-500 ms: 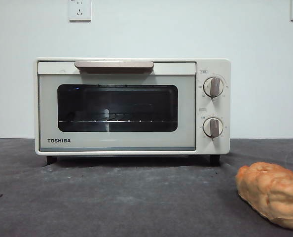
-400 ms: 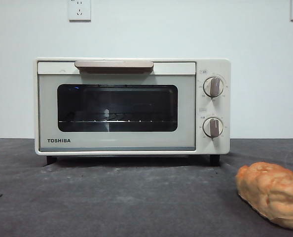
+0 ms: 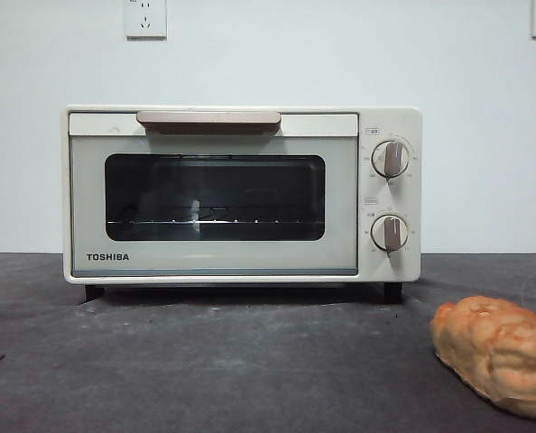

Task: The left arm flap open the oven, the right arm pick bread and place it into oven, the left arm flap close the oven

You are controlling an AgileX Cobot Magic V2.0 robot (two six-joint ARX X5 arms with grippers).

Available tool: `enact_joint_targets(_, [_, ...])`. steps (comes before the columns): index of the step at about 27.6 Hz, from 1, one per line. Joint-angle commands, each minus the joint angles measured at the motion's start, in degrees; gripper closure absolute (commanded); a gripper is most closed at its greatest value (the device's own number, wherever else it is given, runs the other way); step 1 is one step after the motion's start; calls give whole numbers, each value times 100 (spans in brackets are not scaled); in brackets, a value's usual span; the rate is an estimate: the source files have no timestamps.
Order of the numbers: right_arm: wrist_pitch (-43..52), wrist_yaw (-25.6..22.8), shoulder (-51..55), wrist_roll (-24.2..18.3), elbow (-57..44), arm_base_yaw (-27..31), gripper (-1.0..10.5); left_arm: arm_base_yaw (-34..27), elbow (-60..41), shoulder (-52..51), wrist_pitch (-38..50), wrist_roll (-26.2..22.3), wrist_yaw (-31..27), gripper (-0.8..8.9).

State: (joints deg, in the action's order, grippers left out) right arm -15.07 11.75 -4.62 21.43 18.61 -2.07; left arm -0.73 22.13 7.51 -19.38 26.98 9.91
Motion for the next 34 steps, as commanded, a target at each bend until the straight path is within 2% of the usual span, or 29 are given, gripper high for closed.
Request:
enact_joint_targets(1, [-240, 225, -343, -192, 520, 4, 940, -4, 555, 404, -219, -627, 278, 796])
enact_joint_targets(10, [-1945, 1014, -1893, -1314, 2098, 4, 940, 7, 1969, 1939, -1539, -1910, 1425, 797])
enact_joint_targets(15, [-3003, 1412, -2673, -1869, 2839, -7, 940, 74, 2459, 2520, -2240, -2282, 1956, 797])
enact_joint_targets(20, [-3882, 1460, -3182, -2299, 3309, -55, 940, 262, 2688, 2710, -2833, -2522, 2083, 797])
enact_joint_targets(26, [-3960, 1438, -3272, -2339, 3335, -151, 932, 317, 2691, 2693, -3053, -2605, 2081, 797])
enact_joint_targets(27, [-3960, 1416, -3272, -2332, 3335, -157, 882, 317, 2691, 2693, -3062, -2614, 2081, 797])
enact_joint_targets(29, [-3960, 1416, -3272, -2236, 3335, -157, 631, 317, 2691, 2693, -3062, -2614, 2081, 797])
enact_joint_targets(30, [-3960, 1416, -3272, -2170, 3335, -157, 558, 317, 2691, 2693, -3062, -2614, 2081, 797])
enact_joint_targets(34, [-3965, 1429, -3276, -1985, 3324, -319, 558, 317, 2691, 2693, -3062, -2614, 2081, 797])
